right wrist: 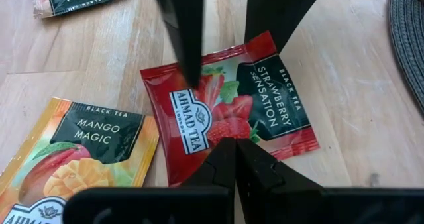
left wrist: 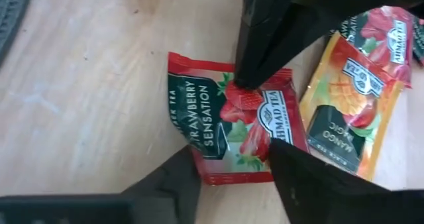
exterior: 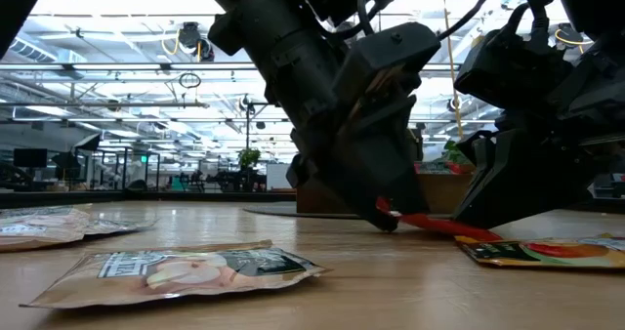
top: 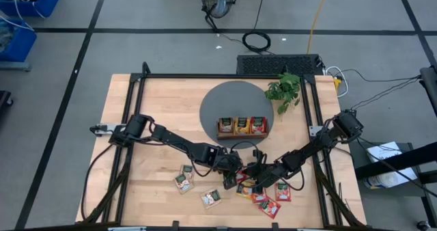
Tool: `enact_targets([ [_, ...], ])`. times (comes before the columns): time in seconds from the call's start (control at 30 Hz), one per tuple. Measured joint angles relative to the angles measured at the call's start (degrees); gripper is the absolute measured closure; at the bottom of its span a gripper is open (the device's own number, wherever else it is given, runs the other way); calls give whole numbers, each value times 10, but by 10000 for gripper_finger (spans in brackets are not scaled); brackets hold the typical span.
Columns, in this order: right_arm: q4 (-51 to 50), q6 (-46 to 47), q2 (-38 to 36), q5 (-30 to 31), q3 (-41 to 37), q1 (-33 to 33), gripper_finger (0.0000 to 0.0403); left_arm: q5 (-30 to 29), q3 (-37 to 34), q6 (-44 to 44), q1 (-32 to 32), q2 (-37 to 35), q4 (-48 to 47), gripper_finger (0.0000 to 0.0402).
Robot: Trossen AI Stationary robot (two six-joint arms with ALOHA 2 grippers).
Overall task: Pick & Place Tea
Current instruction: Put the red tea bag into the right section of the wooden organizer
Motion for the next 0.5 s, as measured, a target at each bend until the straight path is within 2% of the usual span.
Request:
enact_targets([
  [0.23, 3, -3, 0, 1, -1, 0, 403, -6, 0, 20, 5, 0, 11, 302],
  [0.5, 29, -47, -10, -1, -2, 0, 403, -10, -1, 99, 5, -8, 17, 365],
])
